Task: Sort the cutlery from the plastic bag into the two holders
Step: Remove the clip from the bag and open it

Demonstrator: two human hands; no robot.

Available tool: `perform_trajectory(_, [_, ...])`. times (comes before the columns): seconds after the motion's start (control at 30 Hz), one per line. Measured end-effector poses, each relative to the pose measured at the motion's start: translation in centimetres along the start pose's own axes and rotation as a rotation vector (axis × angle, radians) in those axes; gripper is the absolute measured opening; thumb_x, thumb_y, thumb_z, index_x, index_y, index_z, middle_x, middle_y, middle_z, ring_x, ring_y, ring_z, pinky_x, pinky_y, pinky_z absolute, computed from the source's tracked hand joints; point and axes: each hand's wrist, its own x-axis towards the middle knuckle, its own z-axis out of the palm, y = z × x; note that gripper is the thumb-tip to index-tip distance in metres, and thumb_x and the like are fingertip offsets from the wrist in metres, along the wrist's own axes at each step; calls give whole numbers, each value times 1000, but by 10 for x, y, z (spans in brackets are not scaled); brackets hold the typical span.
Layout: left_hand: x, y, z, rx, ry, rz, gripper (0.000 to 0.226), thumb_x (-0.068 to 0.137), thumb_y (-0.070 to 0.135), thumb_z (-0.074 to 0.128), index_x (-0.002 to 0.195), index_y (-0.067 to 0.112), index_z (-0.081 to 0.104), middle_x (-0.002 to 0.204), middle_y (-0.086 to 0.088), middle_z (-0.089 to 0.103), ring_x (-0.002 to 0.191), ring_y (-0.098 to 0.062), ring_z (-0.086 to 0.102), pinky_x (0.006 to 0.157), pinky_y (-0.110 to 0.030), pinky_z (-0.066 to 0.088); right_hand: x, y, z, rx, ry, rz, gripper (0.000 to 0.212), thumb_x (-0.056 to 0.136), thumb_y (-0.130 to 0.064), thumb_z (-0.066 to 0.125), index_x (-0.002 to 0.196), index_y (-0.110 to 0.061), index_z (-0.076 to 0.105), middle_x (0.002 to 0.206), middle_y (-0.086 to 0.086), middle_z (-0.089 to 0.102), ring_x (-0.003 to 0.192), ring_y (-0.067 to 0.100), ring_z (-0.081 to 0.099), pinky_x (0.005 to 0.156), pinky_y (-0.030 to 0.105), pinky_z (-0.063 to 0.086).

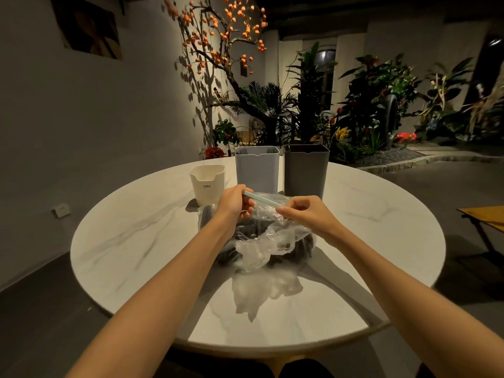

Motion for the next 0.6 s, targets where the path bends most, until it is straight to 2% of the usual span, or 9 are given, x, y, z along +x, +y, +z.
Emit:
perform_trajectory(0.1, [2,-4,1,143,-31,39,30,100,15,34,83,8,57,66,-7,53,55,-11,45,49,-18,39,4,-2,-4,120,162,10,20,86,-26,69,72,-12,70,68,-1,64,62,3,57,58,15,47])
perform_trajectory(0.2, [5,-11,-2,331,-90,184,33,102,17,37,78,11,59,68,-5,55,58,-11,47,53,-20,41,13,-4,-9,241,346,76,20,86,-27,70,85,-6,71,69,-3,64,60,3,56,51,9,43])
perform_trajectory(0.3, [4,-15,-5,542,-200,384,34,103,29,39,79,17,60,69,1,56,61,-9,51,58,-20,43,22,-4,-1,210,319,114,31,89,-31,67,94,-1,66,68,0,57,59,8,49,46,9,41])
perform_trajectory(0.37, [2,-17,-4,633,-269,464,34,103,32,40,76,22,58,68,6,55,61,-6,49,57,-15,42,27,-5,8,222,331,84,34,90,-33,64,94,0,64,71,5,55,62,10,48,51,12,42])
perform_trajectory(0.47, [3,-16,-2,543,-219,484,37,104,32,36,73,18,52,64,1,51,57,-10,45,54,-21,40,34,-13,14,252,363,88,43,93,-42,56,99,0,63,73,4,55,63,10,50,55,19,43])
perform_trajectory(0.53, [5,-10,-1,393,-178,361,37,104,32,34,77,14,50,65,-2,52,54,-10,48,50,-18,42,39,-20,13,299,321,139,46,98,-43,46,103,-1,63,74,2,55,62,10,50,54,20,42])
perform_trajectory(0.6, [7,-3,-2,329,-194,252,35,104,35,32,84,11,50,70,-5,58,53,-11,56,50,-18,48,44,-25,16,291,228,151,41,100,-36,45,109,-1,62,75,2,56,60,11,49,53,19,42])
